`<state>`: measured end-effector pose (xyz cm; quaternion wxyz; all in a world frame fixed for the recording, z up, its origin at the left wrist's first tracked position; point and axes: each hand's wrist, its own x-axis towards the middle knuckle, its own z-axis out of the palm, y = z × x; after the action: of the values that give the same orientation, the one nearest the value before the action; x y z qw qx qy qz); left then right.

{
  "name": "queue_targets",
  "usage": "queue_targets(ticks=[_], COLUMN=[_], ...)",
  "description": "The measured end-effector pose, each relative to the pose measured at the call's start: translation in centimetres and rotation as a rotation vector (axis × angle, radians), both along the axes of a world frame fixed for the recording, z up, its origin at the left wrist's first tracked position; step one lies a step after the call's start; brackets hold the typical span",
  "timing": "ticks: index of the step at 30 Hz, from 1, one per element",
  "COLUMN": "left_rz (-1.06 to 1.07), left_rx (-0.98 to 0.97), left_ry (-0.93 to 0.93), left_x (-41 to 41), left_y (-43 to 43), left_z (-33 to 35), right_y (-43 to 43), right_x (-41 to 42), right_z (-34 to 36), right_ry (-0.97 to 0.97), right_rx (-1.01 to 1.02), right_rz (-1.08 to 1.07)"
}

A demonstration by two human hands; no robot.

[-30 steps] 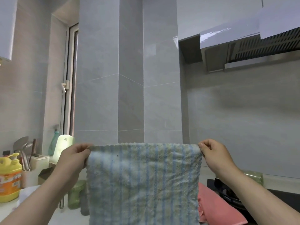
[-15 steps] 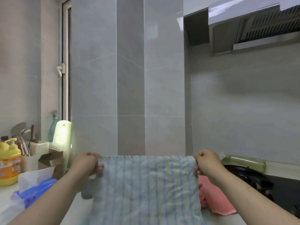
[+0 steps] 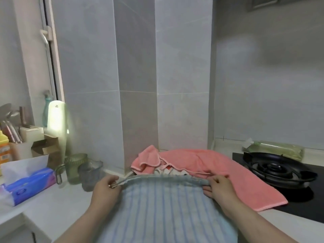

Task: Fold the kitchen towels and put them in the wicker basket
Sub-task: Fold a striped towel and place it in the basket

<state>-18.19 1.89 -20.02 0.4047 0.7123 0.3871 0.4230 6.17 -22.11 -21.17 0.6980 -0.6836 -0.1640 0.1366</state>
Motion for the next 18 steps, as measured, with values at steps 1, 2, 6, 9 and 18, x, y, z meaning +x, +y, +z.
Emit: queue_targets(ticks=[1,2,6,9,18], left_rz=[-0.004,-0.013,-0.082,-0.139,-0.148], left_rx=[0.039,0.080,-0.051,-0.125,-0.167], left_ry=[0.010,0.018,-0.133,-0.208,-0.014], left_x=[-0.3,-0.5,-2.1,-4.5,-12.5], left_y=[0.2,0.4,0.4,-1.3,-6.7], left_z=[0.1,0.2,1.8,3.2,0.7], right_y=[-0.3,-0.8,-3.3,-5.8,-12.4], right_x=[-0.1,-0.4,-1.9,-3.4,-8.4], right_z=[0.3,0.8,2.8,3.7,1.0], right_ry=[-0.009,-0.015,-0.030,-0.003,0.045], right_rx=[0.016,0.029,0.074,0.114,-0.049], right_rz=[0.021,0.032,0.055,0.125,0.190])
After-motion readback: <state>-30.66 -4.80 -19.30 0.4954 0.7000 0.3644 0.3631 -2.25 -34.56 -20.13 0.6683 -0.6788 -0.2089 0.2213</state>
